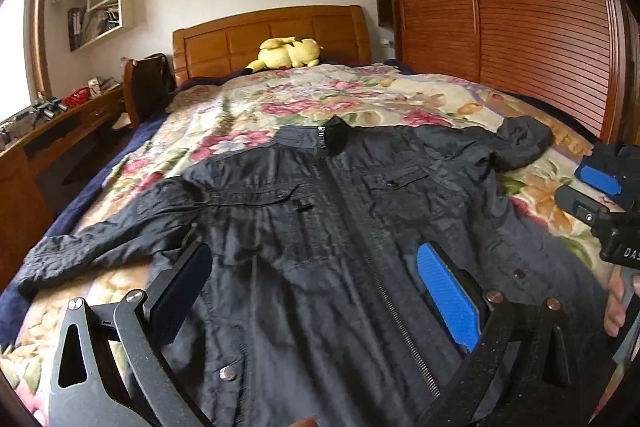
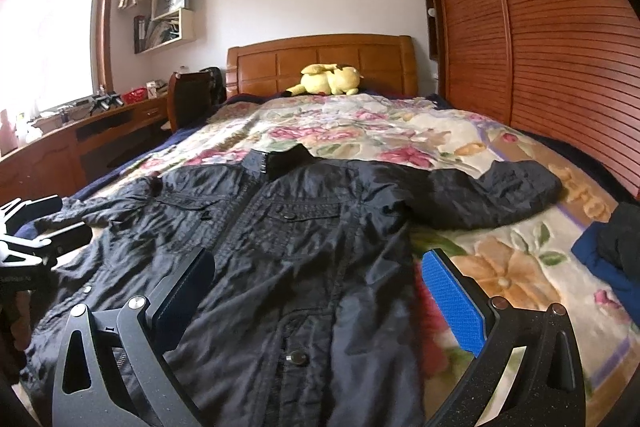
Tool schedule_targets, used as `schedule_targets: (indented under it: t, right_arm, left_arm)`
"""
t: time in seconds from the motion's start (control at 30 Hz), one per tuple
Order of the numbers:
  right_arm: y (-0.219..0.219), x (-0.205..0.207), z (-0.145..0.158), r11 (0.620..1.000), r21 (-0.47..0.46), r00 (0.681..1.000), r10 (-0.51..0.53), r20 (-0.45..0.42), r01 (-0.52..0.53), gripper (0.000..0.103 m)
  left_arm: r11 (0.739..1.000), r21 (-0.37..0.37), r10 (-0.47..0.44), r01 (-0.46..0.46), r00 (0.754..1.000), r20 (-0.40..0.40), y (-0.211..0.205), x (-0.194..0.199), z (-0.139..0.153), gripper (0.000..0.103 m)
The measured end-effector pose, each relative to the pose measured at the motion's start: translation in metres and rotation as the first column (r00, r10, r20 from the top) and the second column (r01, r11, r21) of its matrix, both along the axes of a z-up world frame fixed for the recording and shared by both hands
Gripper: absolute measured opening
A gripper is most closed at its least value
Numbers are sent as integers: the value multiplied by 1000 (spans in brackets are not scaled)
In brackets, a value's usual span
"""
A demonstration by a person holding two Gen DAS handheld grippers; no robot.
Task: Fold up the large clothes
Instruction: 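Reach the right tool to the jacket sleeve cuff and close on it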
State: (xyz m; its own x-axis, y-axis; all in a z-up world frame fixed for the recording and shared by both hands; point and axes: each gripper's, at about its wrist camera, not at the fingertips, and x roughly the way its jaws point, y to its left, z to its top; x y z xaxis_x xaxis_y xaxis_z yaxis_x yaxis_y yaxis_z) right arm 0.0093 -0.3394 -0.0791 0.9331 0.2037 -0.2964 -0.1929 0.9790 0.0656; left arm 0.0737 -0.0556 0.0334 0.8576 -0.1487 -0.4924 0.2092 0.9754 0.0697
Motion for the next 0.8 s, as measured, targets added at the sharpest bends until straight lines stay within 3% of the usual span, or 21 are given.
schedule_targets:
  t: [0.23,0.4,0.63,0.8]
  right_arm:
    - [-10,13,10,1000,1,999,-28,-26,28,103]
    - [-20,31,13,998,-47,998,-36,-48,34,103]
    - [-41,75,9,993,-115,988,-52,-144,35,103]
    - [-75,114,9,989,-117,970,-114,-216,90,103]
  left_arm:
    - [999,6,-34,34,999,-29,-19,16,-4,103]
    - [999,-1,-49,49,998,-40,-27,23,-11,103]
    - [997,-41,-73,71,995,-65,-31,38,-15,103]
    - [996,-13,-89,89,994,-65,-44,48,-19,103]
